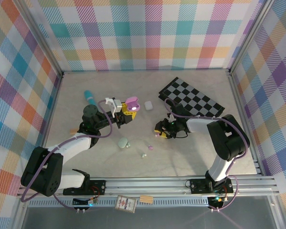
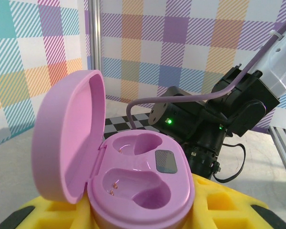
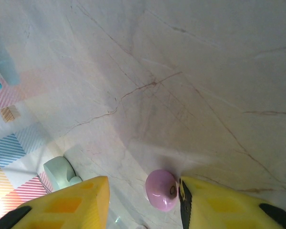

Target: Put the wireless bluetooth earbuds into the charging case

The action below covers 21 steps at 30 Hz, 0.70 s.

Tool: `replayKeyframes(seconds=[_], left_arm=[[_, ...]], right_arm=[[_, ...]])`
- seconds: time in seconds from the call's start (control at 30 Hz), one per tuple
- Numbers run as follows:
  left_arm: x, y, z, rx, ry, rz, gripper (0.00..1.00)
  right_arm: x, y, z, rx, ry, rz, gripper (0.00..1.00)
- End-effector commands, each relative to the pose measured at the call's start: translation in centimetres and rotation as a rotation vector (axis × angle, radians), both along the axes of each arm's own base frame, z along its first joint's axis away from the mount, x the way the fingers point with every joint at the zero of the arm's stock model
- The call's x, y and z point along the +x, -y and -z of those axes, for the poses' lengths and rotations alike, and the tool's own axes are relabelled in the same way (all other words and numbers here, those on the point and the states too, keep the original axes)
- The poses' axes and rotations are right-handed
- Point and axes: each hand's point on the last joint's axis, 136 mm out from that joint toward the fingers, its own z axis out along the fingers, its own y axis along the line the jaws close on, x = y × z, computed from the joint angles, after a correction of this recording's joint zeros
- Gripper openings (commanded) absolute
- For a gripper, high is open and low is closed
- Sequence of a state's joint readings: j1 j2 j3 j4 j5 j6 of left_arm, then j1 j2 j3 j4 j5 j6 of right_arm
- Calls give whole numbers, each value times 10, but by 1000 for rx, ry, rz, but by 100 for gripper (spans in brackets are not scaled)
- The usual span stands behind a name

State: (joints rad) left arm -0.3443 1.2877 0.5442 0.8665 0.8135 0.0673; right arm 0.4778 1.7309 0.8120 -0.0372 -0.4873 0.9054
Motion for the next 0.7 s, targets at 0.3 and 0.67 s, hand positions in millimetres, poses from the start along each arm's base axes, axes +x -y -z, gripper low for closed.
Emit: replayKeyframes(seconds=[0.3,0.67], left_arm=[[2,-1,-9,-13,37,11,29],[1,-1,-9,-13,38,11,29]], right_arm=[[2,-11,-1,69,-11,-11,41],[0,-14,10,91,-44,-15,37]])
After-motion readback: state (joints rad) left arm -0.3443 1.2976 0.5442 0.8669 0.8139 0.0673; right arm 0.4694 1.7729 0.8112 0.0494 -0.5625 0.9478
